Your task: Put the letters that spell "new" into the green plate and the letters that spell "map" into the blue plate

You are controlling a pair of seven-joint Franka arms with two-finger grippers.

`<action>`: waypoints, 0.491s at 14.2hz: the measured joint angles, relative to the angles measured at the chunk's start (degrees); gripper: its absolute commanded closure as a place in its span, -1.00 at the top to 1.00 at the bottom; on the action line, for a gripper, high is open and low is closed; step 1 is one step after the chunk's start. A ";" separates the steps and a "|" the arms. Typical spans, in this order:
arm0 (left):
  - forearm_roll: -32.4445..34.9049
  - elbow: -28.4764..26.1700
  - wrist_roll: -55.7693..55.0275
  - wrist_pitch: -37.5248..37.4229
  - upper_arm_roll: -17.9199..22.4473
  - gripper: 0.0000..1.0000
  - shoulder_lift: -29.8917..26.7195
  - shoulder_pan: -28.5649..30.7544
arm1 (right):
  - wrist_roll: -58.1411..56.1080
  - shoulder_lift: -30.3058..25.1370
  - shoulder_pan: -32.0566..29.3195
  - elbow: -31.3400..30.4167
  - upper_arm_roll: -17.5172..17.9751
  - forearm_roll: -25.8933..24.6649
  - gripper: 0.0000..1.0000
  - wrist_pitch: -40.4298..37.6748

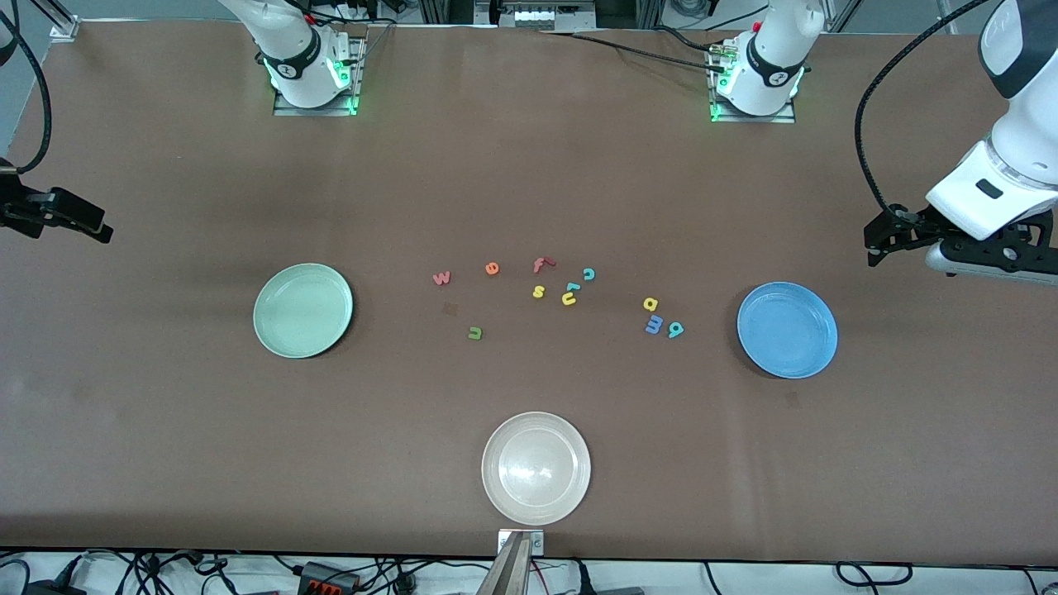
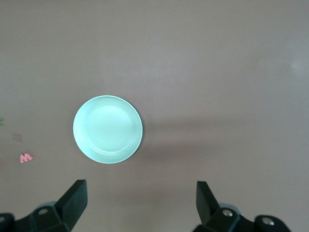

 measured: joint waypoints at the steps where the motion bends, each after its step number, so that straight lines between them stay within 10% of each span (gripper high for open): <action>1: 0.00 0.00 0.00 -0.10 0.00 1.00 0.00 0.00 | 0.00 -0.01 0.00 0.00 0.00 0.00 1.00 0.00; 7: 0.00 0.00 0.01 -0.72 -0.03 1.00 0.00 0.00 | 0.00 0.00 -0.01 0.00 0.01 0.00 1.00 0.00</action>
